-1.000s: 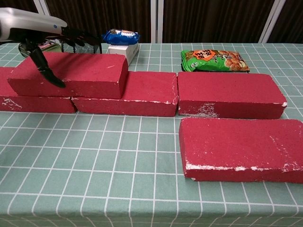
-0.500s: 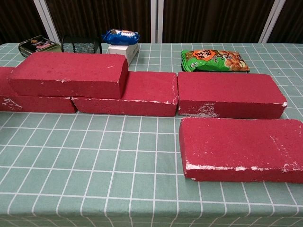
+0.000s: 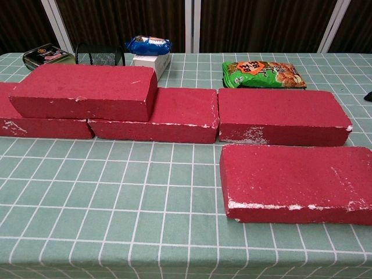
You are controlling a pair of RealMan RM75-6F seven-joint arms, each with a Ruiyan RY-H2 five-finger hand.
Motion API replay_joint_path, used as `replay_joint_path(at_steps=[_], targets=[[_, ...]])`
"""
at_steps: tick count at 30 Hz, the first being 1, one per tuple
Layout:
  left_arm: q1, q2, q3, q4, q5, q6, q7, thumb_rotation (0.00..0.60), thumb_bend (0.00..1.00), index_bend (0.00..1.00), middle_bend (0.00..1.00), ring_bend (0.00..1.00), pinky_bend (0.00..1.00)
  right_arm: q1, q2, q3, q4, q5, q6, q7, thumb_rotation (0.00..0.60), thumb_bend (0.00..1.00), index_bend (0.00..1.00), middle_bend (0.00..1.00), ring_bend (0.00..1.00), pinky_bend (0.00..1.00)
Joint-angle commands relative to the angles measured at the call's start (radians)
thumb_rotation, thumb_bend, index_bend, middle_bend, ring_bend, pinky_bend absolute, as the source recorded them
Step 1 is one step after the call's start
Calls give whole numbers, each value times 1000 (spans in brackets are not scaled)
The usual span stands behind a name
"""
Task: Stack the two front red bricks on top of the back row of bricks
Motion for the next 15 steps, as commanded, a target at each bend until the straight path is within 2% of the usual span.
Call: replay_joint_path(at_steps=[1,15], targets=[[14,-19,-7,20,11,5,-2,600,0,17,0,0,0,39,-49,13,0,62,-63,-46,600,0,0,0,0,0],[34,-15,-29,39,13,-38,-54,600,0,17,0,0,0,151,-158,53,3,251,-210,-148,600,0,0,0,0,0]])
